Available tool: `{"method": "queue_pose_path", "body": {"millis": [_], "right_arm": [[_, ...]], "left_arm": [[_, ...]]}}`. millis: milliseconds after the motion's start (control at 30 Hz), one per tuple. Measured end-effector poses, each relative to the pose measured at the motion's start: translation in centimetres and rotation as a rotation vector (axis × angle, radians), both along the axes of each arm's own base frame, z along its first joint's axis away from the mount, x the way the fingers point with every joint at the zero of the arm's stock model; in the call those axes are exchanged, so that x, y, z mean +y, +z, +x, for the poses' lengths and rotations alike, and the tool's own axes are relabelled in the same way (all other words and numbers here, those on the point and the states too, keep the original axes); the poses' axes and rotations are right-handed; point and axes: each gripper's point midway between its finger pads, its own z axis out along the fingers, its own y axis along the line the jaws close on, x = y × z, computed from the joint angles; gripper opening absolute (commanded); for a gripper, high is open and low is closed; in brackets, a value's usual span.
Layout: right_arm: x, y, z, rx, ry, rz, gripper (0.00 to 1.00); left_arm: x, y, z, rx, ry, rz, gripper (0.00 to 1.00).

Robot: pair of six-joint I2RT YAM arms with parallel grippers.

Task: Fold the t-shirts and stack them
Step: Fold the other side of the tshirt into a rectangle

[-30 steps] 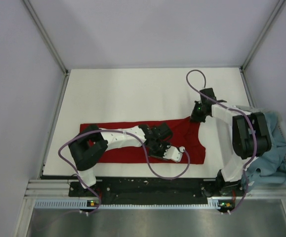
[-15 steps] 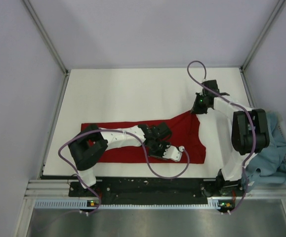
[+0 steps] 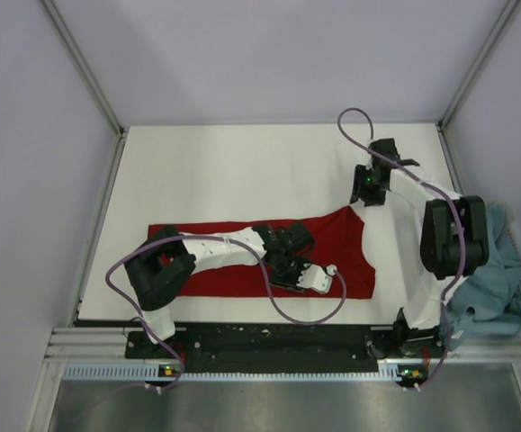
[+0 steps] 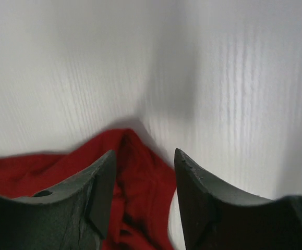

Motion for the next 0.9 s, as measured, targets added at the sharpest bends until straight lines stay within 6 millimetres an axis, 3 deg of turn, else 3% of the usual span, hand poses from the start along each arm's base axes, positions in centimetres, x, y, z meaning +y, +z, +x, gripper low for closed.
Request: {"method": "queue_pose_path", "body": {"millis": [167, 300, 533, 833, 900], "right_arm": [[-1.6, 4.1, -4.4, -0.080, -0.064, -0.040, 0.44], [-1.6, 6.0, -9.4, -0.121, -0.114, -0.018, 0.29], [2.1, 1.5, -18.5, 0.048, -0.111, 0.092, 0.31], [4.7, -1.4, -22.8, 0.174, -0.116, 0.203, 0.35], [4.6, -2.4, -23.4, 0.209, -0.130, 0.198, 0.28]], "left_arm": [[-0.3, 1.3, 0.5, -0.017, 0.016, -0.008, 0.47], [-0.7, 2.3, 0.7, -0.032, 0.020, -0.032, 0.48], [-1.1, 2.4, 0.2, -0.004, 0.002, -0.048, 0.49], [-0.6, 0.9, -0.3, 0.021, -0.006, -0.022, 0.41], [-0.2, 0.6, -0.5, 0.031, -0.009, -0.014, 0.32]]}}
